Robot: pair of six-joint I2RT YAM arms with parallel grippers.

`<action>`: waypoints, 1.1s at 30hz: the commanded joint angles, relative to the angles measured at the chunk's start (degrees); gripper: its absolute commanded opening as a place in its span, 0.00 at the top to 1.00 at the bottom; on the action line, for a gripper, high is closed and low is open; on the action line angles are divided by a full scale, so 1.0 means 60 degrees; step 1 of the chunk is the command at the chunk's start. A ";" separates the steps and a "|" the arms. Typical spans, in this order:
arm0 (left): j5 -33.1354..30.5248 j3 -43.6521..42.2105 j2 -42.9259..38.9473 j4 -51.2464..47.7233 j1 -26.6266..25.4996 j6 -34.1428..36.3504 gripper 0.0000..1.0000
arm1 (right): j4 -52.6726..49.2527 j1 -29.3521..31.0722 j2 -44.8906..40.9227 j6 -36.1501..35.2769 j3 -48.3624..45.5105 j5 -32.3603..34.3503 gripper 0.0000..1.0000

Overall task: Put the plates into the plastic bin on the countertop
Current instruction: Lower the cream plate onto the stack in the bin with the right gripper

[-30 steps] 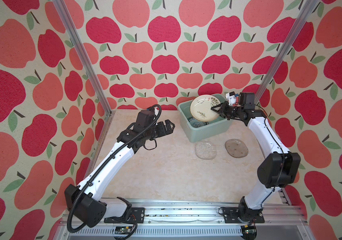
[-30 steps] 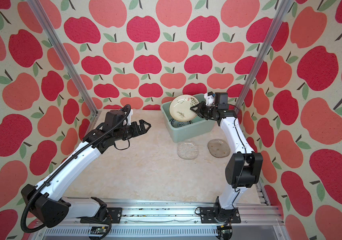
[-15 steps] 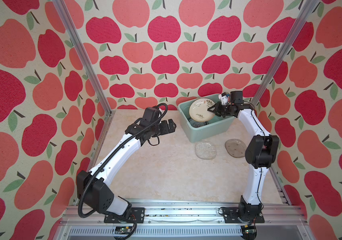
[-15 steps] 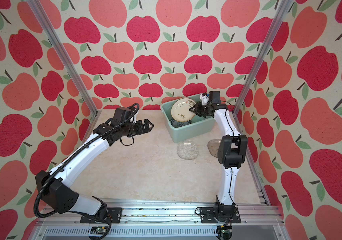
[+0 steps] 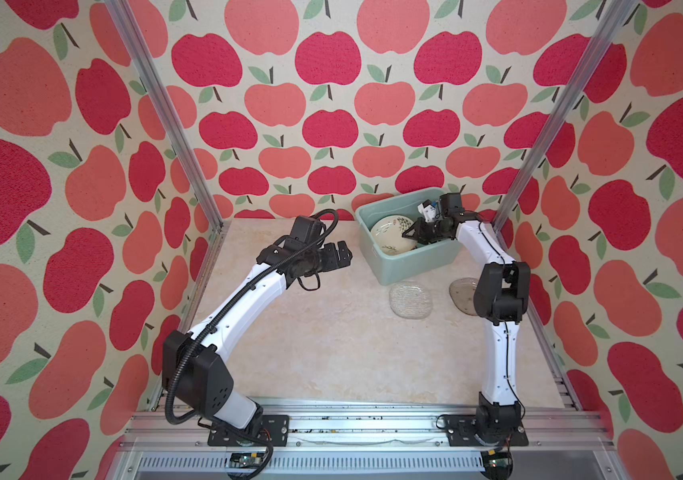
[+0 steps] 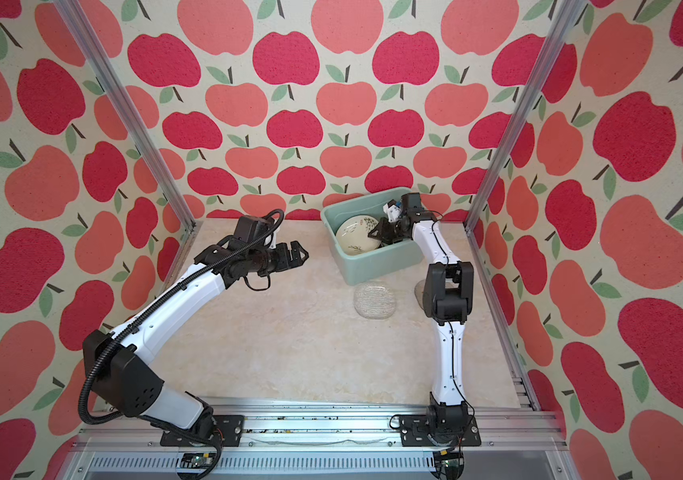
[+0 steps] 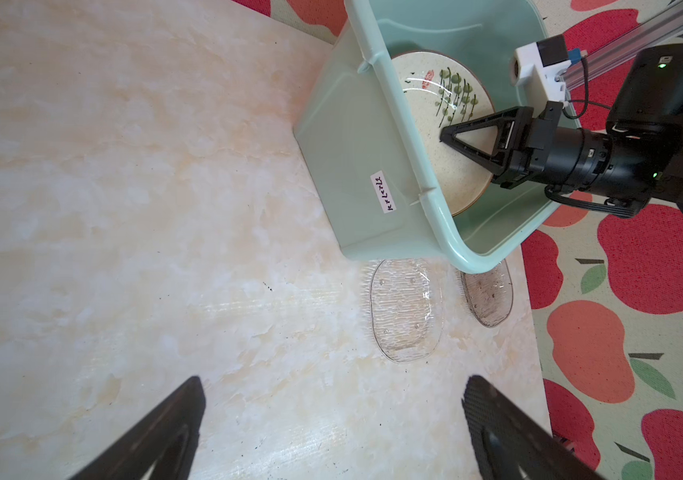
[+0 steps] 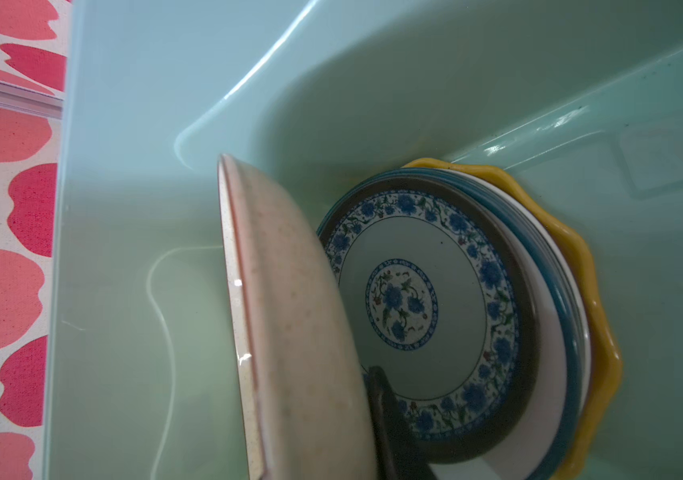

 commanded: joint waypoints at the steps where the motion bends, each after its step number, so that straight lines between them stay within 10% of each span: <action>1: 0.0113 0.0316 0.0205 -0.0284 0.0061 -0.0035 0.01 | -0.0028 0.0059 0.0023 -0.0351 0.0472 -0.0399 1.00; 33: 0.0340 0.0847 0.0883 -0.0617 0.0105 -0.0207 0.01 | -0.0611 -0.0130 0.0629 -0.0963 0.0509 0.1217 0.64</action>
